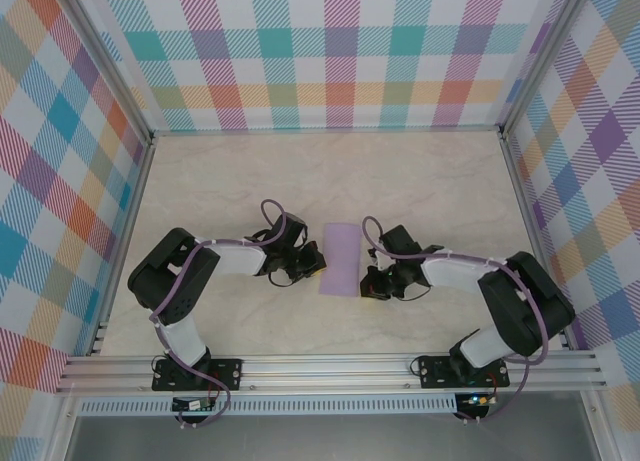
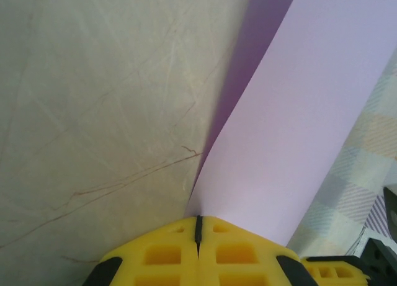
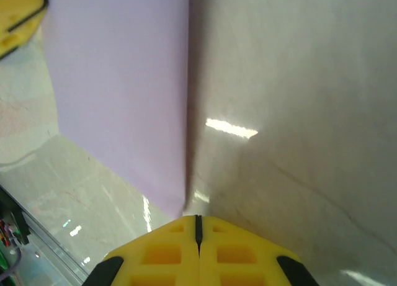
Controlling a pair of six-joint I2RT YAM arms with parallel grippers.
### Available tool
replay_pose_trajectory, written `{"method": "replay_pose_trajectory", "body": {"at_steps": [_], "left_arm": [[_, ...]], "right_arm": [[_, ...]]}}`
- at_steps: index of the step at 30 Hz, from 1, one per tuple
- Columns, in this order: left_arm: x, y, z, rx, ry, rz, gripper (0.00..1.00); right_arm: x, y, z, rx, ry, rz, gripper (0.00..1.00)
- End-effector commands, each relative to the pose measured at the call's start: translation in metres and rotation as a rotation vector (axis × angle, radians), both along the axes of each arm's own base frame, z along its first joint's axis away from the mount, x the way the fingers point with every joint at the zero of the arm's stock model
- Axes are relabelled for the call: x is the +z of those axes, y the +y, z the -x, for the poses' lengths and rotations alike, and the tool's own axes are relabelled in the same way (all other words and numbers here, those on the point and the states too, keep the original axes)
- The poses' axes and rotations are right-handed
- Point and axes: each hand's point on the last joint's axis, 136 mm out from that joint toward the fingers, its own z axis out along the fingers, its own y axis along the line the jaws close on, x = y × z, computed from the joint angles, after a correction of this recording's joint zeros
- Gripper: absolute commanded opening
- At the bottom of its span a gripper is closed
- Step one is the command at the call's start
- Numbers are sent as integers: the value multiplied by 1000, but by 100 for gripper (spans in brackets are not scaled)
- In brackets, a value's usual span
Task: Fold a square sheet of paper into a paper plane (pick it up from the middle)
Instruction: Fold the square sheet of paper in half at the center of the table.
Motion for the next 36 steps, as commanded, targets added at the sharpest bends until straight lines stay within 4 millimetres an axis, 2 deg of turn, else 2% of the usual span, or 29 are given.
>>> {"method": "replay_pose_trajectory", "body": {"at_steps": [1,3,5,8,11,16,20,26,29,33,36], "left_arm": [[-101,106,107,1,375,-520,0],[-100,106,105,-1,371,-521,0],[-99,104,103,-2,365,-518,0],[-97,103,102,-2,361,-517,0],[-95,102,100,-2,356,-514,0],[-96,102,99,-3,353,-516,0],[-94,107,103,-11,369,-541,0],[-89,106,96,-40,329,-555,0],[-82,99,82,-110,268,-552,0],[-59,87,53,-233,154,-534,0],[-37,80,31,-319,58,-523,0]], "right_arm": [[19,2,-5,21,-44,-15,0],[36,16,-20,18,-82,-71,0],[44,31,-33,19,-107,-116,0],[41,52,-44,40,-92,-141,0],[26,61,-43,59,-59,-143,0],[1,49,-26,70,3,-99,0],[-16,28,0,67,71,-34,0],[-23,-6,36,31,117,39,0],[-3,-5,30,16,71,25,0],[42,10,-4,-31,-61,-23,3],[61,21,-30,-64,-125,-33,4]]}}
